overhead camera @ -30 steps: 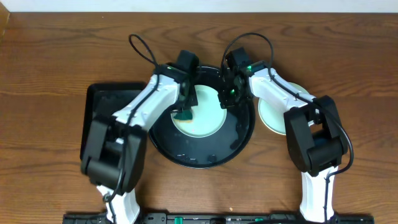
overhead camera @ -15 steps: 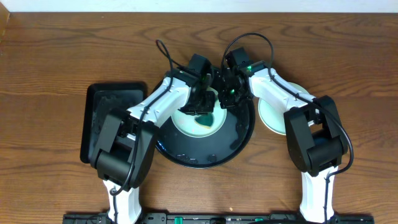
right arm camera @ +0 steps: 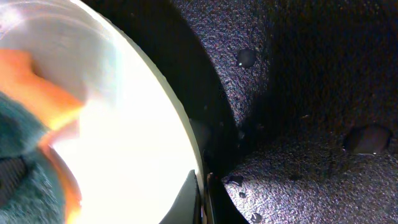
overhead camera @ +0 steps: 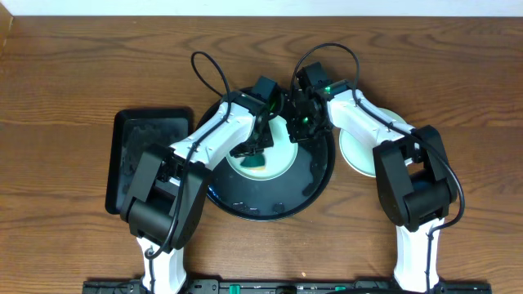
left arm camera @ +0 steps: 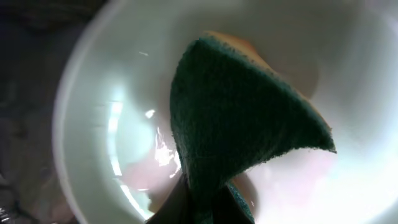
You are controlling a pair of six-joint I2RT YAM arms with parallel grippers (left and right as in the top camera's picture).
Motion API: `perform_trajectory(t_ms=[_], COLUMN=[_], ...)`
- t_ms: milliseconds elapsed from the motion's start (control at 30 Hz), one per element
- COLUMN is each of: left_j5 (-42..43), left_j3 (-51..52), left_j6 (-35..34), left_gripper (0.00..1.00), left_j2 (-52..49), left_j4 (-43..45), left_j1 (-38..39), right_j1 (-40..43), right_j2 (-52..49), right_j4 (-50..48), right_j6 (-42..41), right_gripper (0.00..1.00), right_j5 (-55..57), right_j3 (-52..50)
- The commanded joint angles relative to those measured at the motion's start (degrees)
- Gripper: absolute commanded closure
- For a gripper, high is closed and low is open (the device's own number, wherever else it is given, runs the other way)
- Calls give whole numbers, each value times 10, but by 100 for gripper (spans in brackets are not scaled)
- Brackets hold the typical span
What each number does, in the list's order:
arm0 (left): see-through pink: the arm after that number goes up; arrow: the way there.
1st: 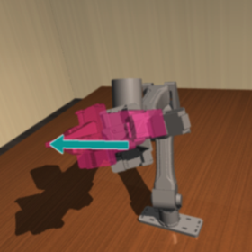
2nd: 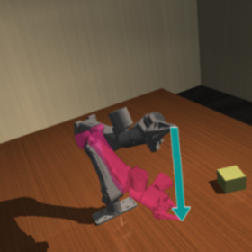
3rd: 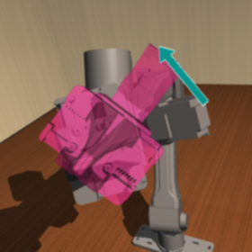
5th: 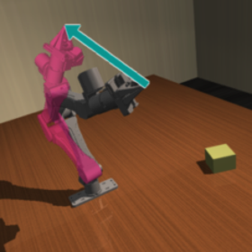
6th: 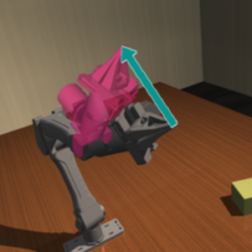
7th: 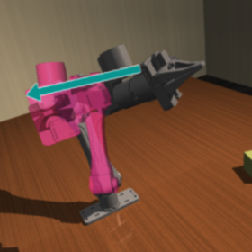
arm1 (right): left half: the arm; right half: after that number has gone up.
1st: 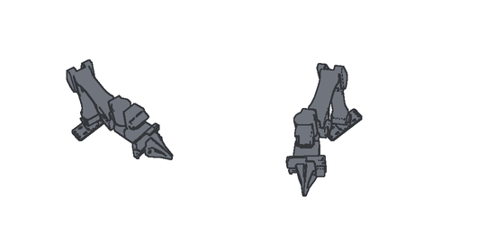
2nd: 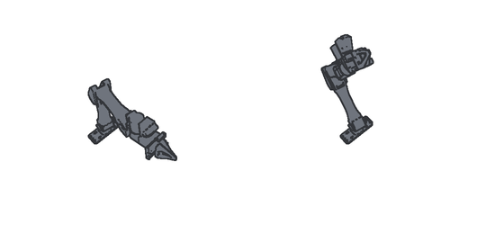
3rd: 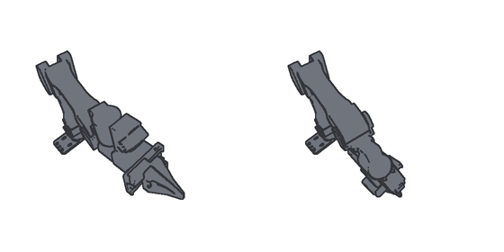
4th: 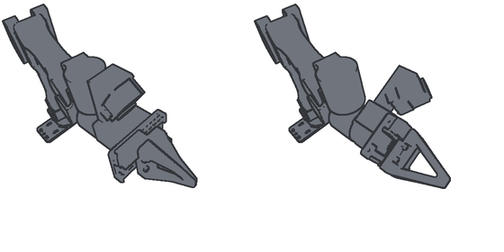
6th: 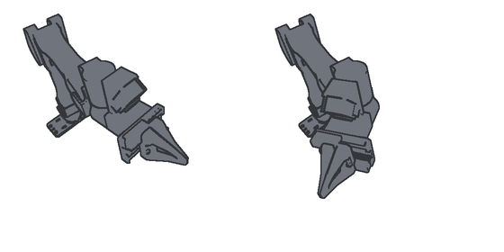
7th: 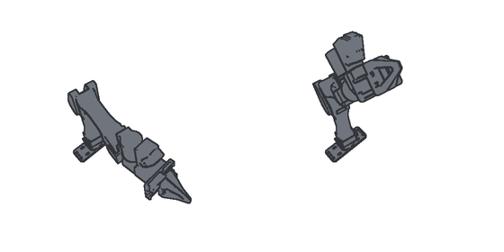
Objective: Clean dirty plates on tray and stack at the side
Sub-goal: 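Scrub the remaining green plate with the sponge in the left gripper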
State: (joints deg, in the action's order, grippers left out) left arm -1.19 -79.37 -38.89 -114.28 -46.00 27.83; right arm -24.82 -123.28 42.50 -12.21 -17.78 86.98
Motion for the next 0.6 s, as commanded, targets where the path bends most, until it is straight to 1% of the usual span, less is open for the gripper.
perform_trajectory(t_ms=[0,200,267,333,400,433,500,567], left_j5=[-101,-186,-195,-185,-147,-111,-25,79], left_j3=[9,9,9,9,9,9,9,9], left_j6=[-30,-30,-26,1,43,73,133,198], left_gripper=[93,92,93,93,92,93,92,92], left_j2=[2,2,2,2,2,2,2,2], left_j4=[-6,12,25,39,46,48,51,52], left_j1=[-8,-8,-8,-8,-6,-6,-6,-6], right_j1=[-3,-3,-3,-3,-3,-3,-3,-3], right_j2=[-6,-6,-6,-6,-6,-6,-6,-6], right_j4=[5,5,5,5,5,5,5,5], right_j6=[-6,-6,-6,-6,-6,-6,-6,-6], right_gripper=[99,99,99,99,99,99,99,99], right_j5=[11,13,13,13,13,13,13,13], right_j3=[-16,-16,-16,-16,-16,-16,-16,-16])
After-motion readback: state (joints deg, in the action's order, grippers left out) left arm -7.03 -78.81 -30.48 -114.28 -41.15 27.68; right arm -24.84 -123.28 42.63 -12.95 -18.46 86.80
